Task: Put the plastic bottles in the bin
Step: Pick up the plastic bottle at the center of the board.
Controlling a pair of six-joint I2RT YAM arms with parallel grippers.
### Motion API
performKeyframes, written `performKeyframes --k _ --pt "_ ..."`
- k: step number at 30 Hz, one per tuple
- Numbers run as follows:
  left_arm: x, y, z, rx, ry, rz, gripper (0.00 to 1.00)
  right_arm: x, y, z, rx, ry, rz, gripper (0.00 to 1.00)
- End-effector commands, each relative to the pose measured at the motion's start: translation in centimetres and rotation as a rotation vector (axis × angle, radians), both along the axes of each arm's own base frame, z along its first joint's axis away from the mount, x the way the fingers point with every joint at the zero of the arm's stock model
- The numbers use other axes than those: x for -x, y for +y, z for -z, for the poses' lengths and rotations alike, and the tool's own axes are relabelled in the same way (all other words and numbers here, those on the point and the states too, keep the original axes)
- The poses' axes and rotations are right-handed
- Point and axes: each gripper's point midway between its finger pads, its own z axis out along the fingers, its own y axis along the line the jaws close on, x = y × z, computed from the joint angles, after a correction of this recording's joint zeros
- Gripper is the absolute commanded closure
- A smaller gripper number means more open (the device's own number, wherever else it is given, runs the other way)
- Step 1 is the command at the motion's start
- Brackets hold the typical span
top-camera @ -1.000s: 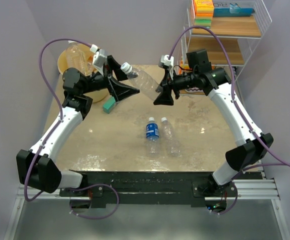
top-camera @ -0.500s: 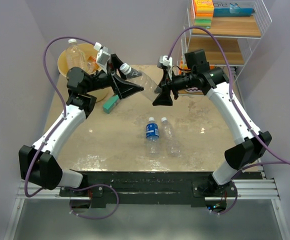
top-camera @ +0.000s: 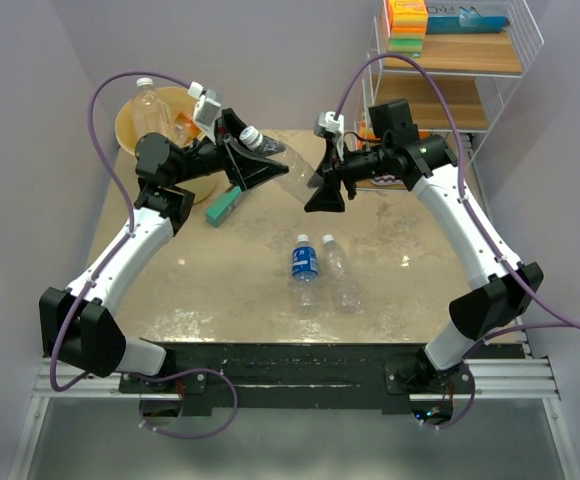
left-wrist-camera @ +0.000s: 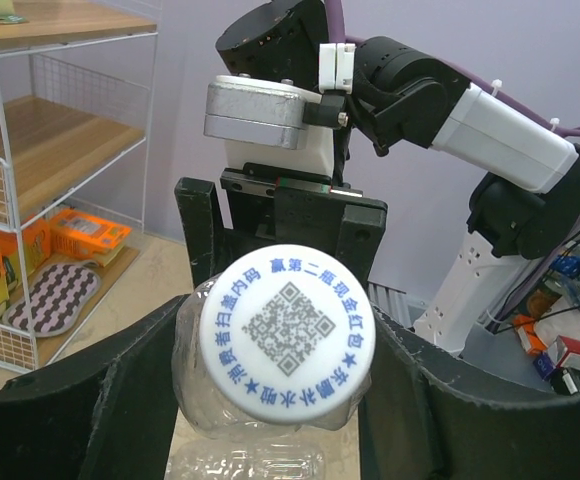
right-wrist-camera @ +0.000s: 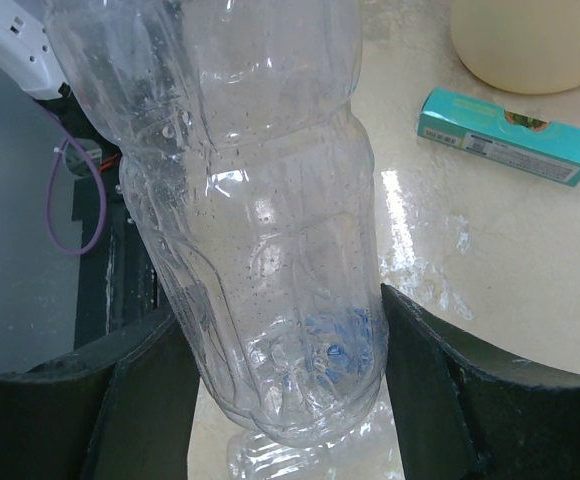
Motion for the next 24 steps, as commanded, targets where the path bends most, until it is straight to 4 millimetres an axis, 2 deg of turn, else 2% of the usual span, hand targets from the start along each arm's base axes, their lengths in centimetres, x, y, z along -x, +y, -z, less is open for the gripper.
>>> performKeyframes --k 1,3,8,12,18,24 --pt "-0.1 0.1 -2.6 0.054 -0.067 -0.028 0.46 1.1 0.0 -1.1 -0.026 -0.022 -0.027 0.57" --pt "-0.1 0.0 -2.5 0.053 -0.064 -0.027 0.52 1.1 0.0 -1.2 -0.026 -0.022 -0.025 0.54" --pt "0.0 0.1 -2.4 0.052 -0.06 -0.023 0.78 1.0 -0.2 -1.3 -0.017 -0.036 -0.01 0.43" --pt "0.0 0.2 -2.1 0.036 -0.055 -0.038 1.0 1.0 -0.4 -1.3 -0.007 -0.048 -0.005 0.26" --pt "0.0 0.5 -2.1 0.011 -0.064 -0.067 1.0 0.8 -0.9 -1.5 0.012 -0.075 0.024 0.05" --pt "-0.3 0.8 -2.6 0.007 -0.068 -0.092 1.0 0.7 -1.2 -1.5 0.027 -0.089 0.042 0.01"
